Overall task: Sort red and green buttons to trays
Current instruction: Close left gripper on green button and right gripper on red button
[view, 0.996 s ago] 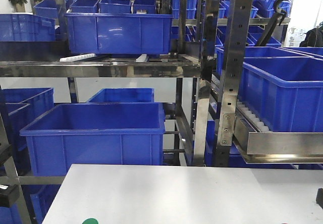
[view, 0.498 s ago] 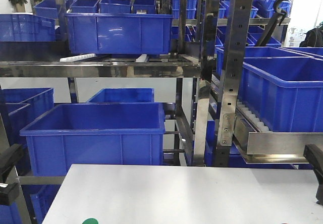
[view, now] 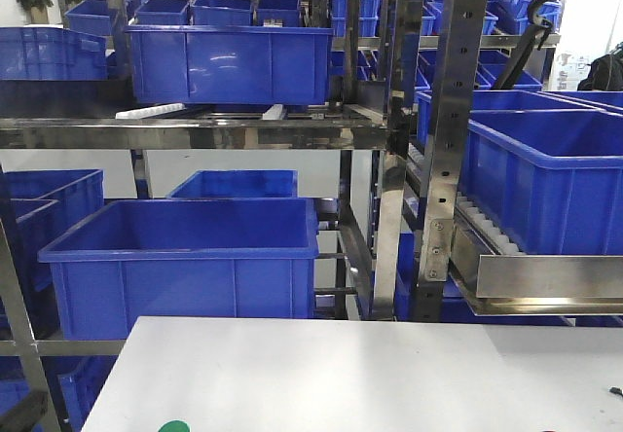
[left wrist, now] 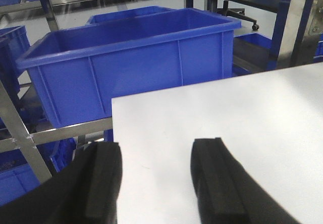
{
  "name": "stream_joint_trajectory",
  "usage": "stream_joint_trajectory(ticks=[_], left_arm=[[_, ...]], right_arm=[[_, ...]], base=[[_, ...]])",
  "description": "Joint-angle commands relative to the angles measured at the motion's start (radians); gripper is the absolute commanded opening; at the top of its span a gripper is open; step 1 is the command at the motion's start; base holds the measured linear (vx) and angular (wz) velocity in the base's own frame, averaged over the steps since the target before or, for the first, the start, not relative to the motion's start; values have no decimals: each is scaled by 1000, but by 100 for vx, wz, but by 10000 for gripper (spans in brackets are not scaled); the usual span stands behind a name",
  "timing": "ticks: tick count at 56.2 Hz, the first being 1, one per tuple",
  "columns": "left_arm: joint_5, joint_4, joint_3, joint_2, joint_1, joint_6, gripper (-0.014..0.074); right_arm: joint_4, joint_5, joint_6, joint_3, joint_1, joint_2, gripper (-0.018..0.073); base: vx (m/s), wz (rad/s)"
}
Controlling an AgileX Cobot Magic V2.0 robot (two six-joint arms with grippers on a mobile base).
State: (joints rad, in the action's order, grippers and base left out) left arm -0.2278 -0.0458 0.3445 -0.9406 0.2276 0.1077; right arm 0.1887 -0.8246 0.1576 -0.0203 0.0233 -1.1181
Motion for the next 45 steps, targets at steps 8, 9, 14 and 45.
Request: stream_joint_trajectory(ticks=[8,9,14,45], left_arm=[[-135,-2,9,9,0,-6,414],[-136,-2,9,9,0,-6,414],[-145,-2,9,9,0,-6,414],[-150,-2,9,9,0,-5,414]], right_arm=[[-154,-274,-99,-20,-2,-219,574],[-148,-314,-100,-20,-2,-245,574],[-147,-472,-138,-14,-2,-370,574],[-164,-562,-143,298,-2,-822,574]], base=[[0,0],[0,0],[0,0],[0,0]])
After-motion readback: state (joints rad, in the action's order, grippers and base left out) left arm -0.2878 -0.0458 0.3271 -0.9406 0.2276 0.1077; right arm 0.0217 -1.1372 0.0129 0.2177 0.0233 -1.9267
